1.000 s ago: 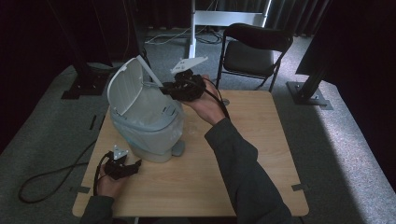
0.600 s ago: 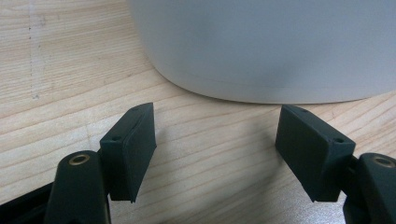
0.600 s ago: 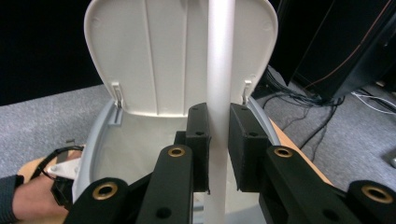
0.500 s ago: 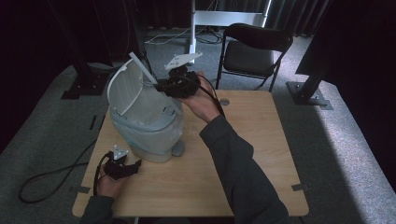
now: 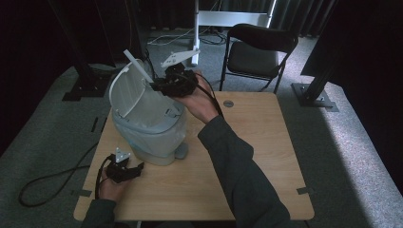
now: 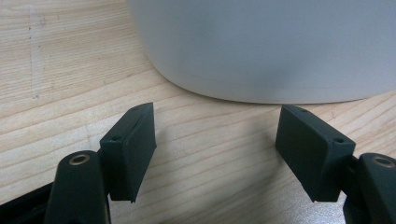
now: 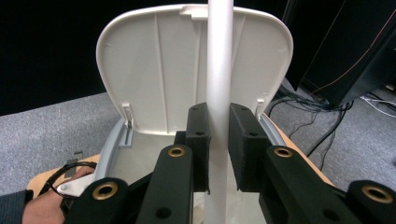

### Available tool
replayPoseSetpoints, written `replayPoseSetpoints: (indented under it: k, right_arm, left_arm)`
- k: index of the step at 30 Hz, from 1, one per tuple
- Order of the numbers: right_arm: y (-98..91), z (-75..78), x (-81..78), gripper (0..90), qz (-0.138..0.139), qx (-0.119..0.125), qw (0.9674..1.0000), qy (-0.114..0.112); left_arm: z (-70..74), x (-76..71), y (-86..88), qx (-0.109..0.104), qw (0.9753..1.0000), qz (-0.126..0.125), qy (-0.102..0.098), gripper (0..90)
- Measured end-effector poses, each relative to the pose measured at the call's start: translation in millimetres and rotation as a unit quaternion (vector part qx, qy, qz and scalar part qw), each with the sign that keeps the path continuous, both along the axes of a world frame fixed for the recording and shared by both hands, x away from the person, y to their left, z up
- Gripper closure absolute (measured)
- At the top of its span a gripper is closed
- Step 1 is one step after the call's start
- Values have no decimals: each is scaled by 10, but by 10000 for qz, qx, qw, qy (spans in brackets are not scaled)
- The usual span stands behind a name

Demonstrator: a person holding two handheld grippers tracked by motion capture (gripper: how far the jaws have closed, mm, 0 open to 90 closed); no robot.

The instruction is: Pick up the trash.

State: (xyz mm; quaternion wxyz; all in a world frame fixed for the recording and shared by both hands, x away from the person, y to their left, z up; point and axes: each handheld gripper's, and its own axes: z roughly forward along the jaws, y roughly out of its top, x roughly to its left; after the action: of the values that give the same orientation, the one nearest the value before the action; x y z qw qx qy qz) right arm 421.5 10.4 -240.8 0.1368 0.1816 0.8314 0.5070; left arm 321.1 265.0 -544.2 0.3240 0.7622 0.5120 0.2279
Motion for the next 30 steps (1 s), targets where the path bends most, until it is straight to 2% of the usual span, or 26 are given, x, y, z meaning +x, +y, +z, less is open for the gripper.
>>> replayPoseSetpoints:
  k: [14,30]
  right_arm:
    - [176,60,7,789,3,-97,9999,-32]
    - [295,42,28,789,-1,127,9999,117]
  left_arm:
    - [0,0,0,-1,10000,0,0,289]
    - [0,-1,0,2,10000,0,-2,289]
